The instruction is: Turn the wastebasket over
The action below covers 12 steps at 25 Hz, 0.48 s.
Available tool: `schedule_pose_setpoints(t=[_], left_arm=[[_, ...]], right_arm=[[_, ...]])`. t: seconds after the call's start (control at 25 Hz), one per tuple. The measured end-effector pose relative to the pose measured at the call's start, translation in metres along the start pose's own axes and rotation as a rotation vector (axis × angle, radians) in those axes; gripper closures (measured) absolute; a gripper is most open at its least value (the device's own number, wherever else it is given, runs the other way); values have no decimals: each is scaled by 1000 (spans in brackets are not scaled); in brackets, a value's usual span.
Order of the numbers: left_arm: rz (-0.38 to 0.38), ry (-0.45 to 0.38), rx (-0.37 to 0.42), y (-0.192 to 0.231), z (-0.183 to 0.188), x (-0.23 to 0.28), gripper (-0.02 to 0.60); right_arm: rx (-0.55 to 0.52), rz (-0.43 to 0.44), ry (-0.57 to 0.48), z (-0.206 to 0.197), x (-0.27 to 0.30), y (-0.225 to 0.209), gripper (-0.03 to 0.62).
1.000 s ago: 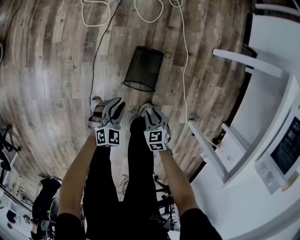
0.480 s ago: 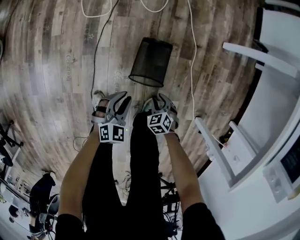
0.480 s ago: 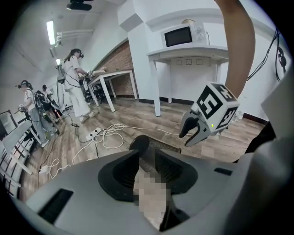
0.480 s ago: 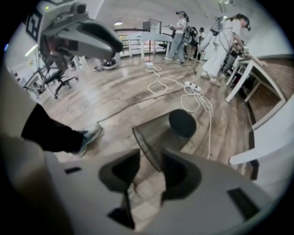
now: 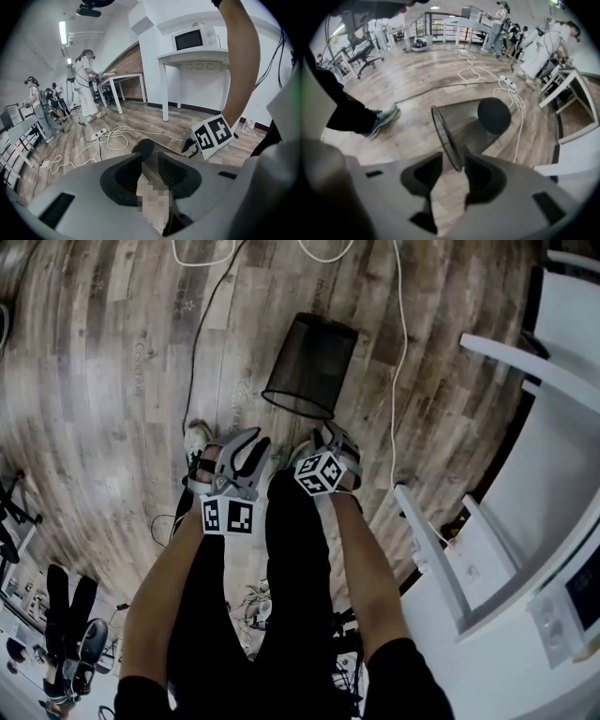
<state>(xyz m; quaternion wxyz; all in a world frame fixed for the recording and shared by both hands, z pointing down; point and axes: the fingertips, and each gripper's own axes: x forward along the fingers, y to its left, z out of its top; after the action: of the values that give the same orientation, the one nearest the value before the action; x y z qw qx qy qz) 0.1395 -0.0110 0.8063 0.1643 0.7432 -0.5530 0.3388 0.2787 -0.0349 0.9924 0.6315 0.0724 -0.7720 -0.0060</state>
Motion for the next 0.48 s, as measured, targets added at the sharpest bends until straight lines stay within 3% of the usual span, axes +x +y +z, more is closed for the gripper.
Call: schedule_pose_setpoints(t=[0.32,0.48], left_arm=[[36,-1,-42,11,-8,0,443],[54,4,-57,18,-14,-3,446]], right_arm=[[-28,-59,56,7,37,-9,445],[-11,-35,66,16,41,-5,463]])
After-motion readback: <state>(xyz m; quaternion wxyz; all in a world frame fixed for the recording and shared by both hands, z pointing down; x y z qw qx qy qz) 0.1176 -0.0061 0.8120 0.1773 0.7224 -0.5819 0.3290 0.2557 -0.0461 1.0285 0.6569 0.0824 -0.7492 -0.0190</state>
